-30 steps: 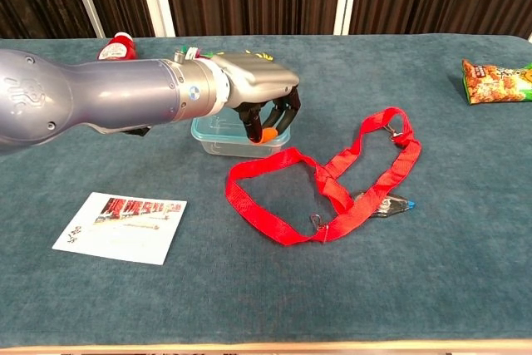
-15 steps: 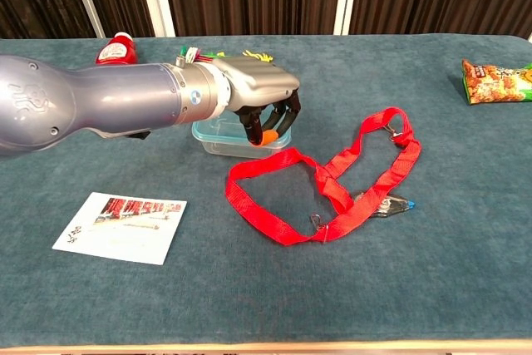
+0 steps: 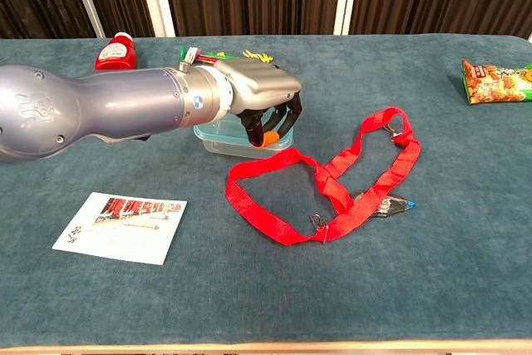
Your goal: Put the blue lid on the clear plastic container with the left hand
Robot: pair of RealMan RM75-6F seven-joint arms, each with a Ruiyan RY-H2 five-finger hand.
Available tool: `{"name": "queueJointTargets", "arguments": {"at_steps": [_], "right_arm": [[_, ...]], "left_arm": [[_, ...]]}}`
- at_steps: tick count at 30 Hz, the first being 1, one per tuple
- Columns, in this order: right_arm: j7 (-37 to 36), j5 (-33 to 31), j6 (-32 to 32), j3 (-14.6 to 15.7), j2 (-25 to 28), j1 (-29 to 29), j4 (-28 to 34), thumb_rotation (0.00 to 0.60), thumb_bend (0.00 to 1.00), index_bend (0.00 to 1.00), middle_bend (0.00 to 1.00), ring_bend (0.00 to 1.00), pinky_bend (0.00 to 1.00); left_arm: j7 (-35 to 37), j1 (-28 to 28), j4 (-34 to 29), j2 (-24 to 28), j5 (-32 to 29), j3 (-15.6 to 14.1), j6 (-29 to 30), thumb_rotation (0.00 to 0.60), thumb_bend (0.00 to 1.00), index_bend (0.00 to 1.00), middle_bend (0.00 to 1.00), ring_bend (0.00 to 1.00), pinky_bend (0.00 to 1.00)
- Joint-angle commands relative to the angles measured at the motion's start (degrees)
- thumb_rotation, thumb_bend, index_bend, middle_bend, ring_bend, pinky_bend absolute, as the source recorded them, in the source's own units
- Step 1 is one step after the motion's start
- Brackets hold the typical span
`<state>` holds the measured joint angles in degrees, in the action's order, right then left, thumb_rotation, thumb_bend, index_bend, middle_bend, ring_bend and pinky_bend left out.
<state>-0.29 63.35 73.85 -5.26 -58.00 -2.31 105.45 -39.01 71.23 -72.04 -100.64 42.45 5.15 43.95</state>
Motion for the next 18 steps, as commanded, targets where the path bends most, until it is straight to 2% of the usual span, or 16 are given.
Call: {"name": "queueJointTargets", "arguments": {"at_steps": [1, 18], "right_arm": [[0.01, -0.01, 0.02, -0.01, 0.0, 0.0, -0.01, 0.6, 0.39, 0.06, 0.04, 0.02, 0.0], [-0.11, -0.08, 0.05, -0.06, 0.02, 0.01, -0.02, 0.6, 0.39, 0.06, 0.04, 0.02, 0.0]], "left_arm": [[-0.13, -0.06, 0.21, -0.15, 0.1, -0.05, -0.03, 0.6, 0.48, 0.66, 0.54, 0.16, 0.04], [-0.92, -0.46, 1.34, -1.05, 0.45, -0.34, -0.66, 0.6, 0.48, 0.66, 0.54, 0.16, 0.04]]}}
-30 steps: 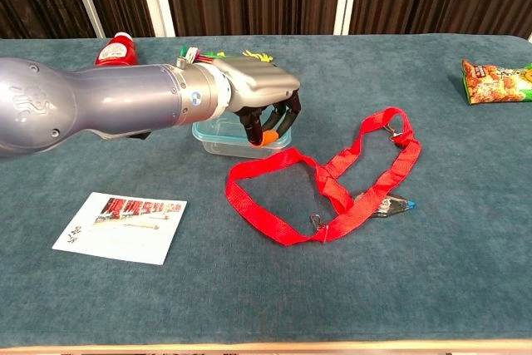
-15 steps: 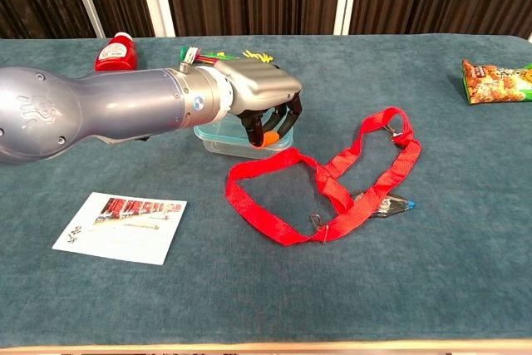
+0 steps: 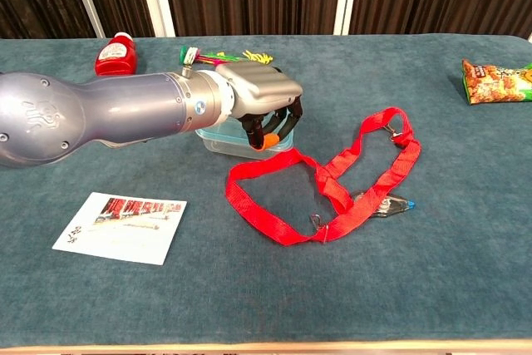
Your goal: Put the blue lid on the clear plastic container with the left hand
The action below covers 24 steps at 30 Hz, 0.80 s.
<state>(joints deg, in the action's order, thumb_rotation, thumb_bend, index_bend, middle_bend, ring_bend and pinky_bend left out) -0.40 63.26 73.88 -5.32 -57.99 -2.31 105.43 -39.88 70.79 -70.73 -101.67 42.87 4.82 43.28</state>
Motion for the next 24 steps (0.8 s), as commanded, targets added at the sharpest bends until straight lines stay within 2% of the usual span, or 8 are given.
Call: {"name": "queueJointTargets", "arguments": {"at_steps": [1, 10, 16, 22, 24], "right_arm": [[0.01, 0.04, 0.03, 0.01, 0.01, 0.01, -0.02, 0.6, 0.39, 0.06, 0.04, 0.02, 0.0], [0.05, 0.13, 0.14, 0.01, 0.0, 0.03, 0.01, 0.6, 0.39, 0.06, 0.04, 0.02, 0.0], [0.13, 0.18, 0.2, 0.01, -0.09, 0.03, -0.07, 0.6, 0.39, 0.06, 0.04, 0.02, 0.0], [0.29, 0.27, 0.35, 0.01, -0.18, 0.03, -0.18, 0.6, 0.39, 0.06, 0.04, 0.02, 0.0], [0.36, 0.28, 0.44, -0.01, -0.21, 0.04, -0.21, 0.6, 0.39, 0.06, 0.04, 0.02, 0.0]], "left_arm": [[-0.13, -0.06, 0.09, -0.03, 0.01, -0.02, 0.01, 0.6, 0.48, 0.66, 0.54, 0.16, 0.04], [-0.44, -0.47, 0.34, 0.02, -0.39, -0.1, -0.07, 0.6, 0.48, 0.66, 0.54, 0.16, 0.04], [-0.06, -0.3, -1.82, 1.54, 0.91, 1.64, 1.71, 0.6, 0.48, 0.66, 0.54, 0.16, 0.04], [0.2, -0.65, -6.31, 5.2, 1.11, 4.02, 4.68, 0.6, 0.48, 0.66, 0.54, 0.16, 0.04], [0.37, -0.89, -7.66, 6.33, 1.02, 4.62, 5.48, 0.6, 0.48, 0.62, 0.53, 0.16, 0.04]]}}
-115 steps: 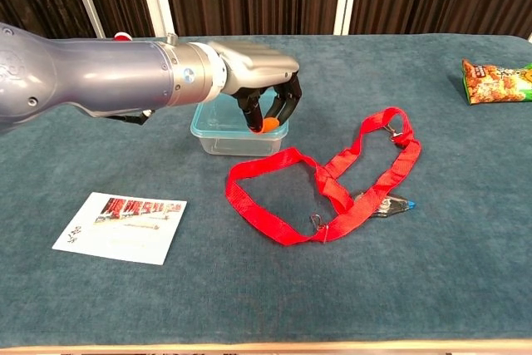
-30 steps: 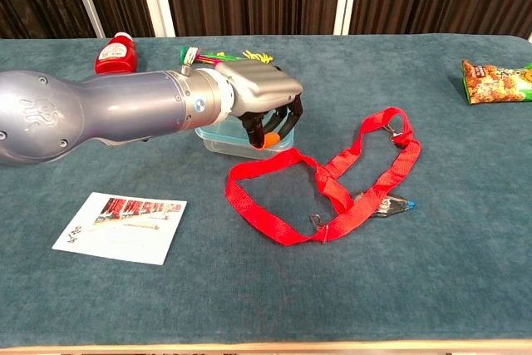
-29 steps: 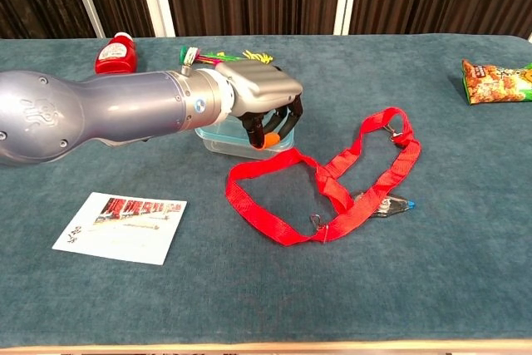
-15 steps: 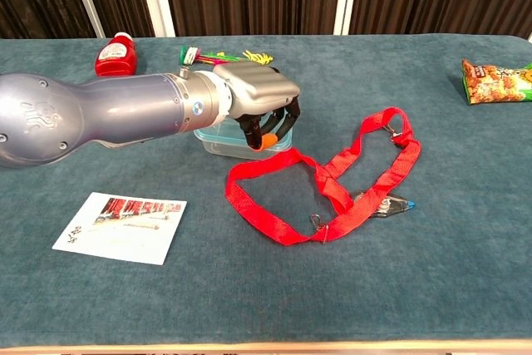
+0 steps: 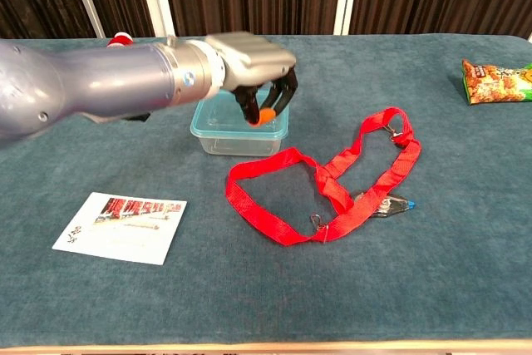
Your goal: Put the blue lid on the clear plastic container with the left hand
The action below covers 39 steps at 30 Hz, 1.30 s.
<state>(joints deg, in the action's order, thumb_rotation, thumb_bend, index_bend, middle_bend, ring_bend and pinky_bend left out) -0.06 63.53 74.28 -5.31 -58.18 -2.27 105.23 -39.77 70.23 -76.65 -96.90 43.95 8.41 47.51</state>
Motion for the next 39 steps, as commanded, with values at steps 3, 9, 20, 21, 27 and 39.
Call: {"name": "queueJointTargets", "arguments": {"at_steps": [3, 9, 20, 21, 27, 39], "right_arm": [[0.16, 0.06, 0.14, 0.0, -0.11, 0.01, -0.07, 0.6, 0.39, 0.06, 0.04, 0.02, 0.0], [0.48, 0.45, 0.56, 0.01, -0.26, 0.06, -0.27, 0.6, 0.39, 0.06, 0.04, 0.02, 0.0], [1.3, 1.59, 1.43, 0.02, -0.27, 0.05, -1.13, 0.6, 0.39, 0.06, 0.04, 0.02, 0.0], [1.38, 1.97, 1.49, 0.1, -0.26, 0.03, -1.29, 0.6, 0.39, 0.06, 0.04, 0.02, 0.0], [1.48, 4.83, 1.95, 0.65, -0.26, -0.12, -2.41, 0.6, 0.39, 0.06, 0.04, 0.02, 0.0], [-2.33, 14.15, 4.78, 1.58, -0.19, -0.16, -5.84, 0.6, 0.39, 0.06, 0.04, 0.02, 0.0]], "left_arm": [[0.5, -0.91, -4.05, 3.56, -0.05, 1.74, 2.64, 0.6, 0.47, 0.53, 0.51, 0.16, 0.04], [-2.62, -4.96, -13.98, 10.7, -2.15, 0.86, 11.27, 0.6, 0.42, 0.32, 0.37, 0.14, 0.0], [5.12, -24.49, -33.16, 25.09, 8.46, -8.35, 34.79, 0.6, 0.34, 0.15, 0.14, 0.04, 0.0], [6.49, -26.56, -33.74, 26.15, 10.51, -9.78, 36.48, 0.6, 0.34, 0.14, 0.13, 0.04, 0.0], [15.04, -36.6, -33.7, 29.84, 18.02, -15.98, 42.12, 0.6, 0.34, 0.1, 0.09, 0.02, 0.0], [26.88, -49.68, -28.83, 31.13, 29.03, -21.2, 48.02, 0.6, 0.33, 0.09, 0.07, 0.0, 0.0]]}}
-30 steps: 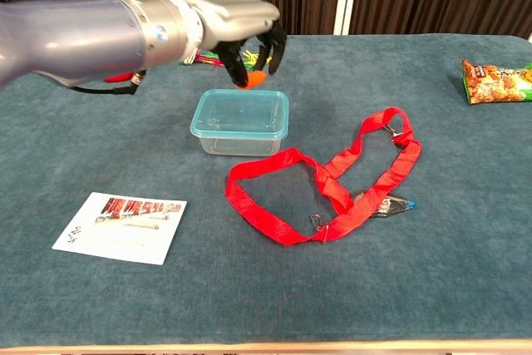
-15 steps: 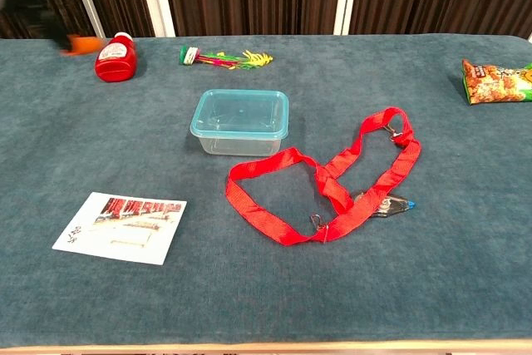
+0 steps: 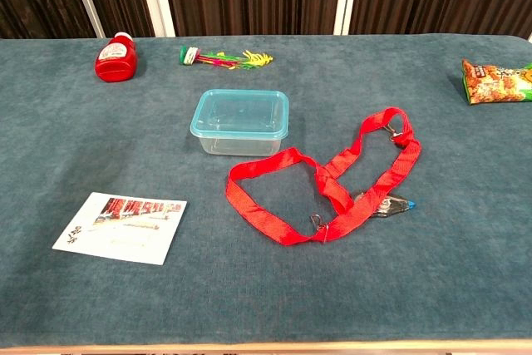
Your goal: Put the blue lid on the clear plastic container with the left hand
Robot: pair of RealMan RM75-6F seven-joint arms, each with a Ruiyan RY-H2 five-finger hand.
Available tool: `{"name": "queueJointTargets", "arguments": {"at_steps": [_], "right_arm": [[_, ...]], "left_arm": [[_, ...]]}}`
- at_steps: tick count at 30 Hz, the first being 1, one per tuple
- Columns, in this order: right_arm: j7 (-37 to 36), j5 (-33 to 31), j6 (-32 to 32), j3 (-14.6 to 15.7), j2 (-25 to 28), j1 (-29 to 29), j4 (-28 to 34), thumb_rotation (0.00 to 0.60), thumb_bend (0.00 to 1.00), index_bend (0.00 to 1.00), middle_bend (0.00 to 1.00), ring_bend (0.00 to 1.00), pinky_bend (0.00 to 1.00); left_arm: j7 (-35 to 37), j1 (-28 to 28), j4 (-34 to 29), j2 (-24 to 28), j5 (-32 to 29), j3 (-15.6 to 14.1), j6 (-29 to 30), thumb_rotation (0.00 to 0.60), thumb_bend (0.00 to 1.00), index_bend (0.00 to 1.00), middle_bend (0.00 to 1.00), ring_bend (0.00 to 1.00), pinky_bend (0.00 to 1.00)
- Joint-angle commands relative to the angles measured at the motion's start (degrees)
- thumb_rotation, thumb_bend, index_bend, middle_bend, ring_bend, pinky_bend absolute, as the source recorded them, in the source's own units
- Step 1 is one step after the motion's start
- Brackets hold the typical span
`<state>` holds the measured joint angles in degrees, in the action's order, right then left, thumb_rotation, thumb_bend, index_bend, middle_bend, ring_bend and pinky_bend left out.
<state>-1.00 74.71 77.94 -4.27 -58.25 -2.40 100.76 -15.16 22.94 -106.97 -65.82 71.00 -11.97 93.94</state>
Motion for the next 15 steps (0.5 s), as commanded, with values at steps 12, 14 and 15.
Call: {"name": "queueJointTargets", "arguments": {"at_steps": [12, 14, 15], "right_arm": [[-3.39, 8.34, 4.01, 1.15, -1.34, 0.13, -4.12, 0.6, 0.39, 0.06, 0.04, 0.02, 0.0], [-3.5, 8.47, 4.19, 1.19, -1.42, 0.21, -4.22, 0.6, 0.39, 0.06, 0.04, 0.02, 0.0], [-3.54, 8.46, 4.21, 1.23, -1.44, 0.24, -4.26, 0.6, 0.39, 0.06, 0.04, 0.02, 0.0]], "left_arm": [[5.21, -6.23, 2.97, 1.49, 4.34, 1.53, -0.55, 0.6, 0.33, 0.07, 0.07, 0.0, 0.0], [5.39, -6.54, 2.97, 1.63, 4.38, 2.09, -1.08, 0.6, 0.33, 0.07, 0.07, 0.0, 0.0], [5.44, -6.69, 3.03, 1.71, 4.2, 2.49, -1.46, 0.6, 0.33, 0.07, 0.07, 0.0, 0.0]]}}
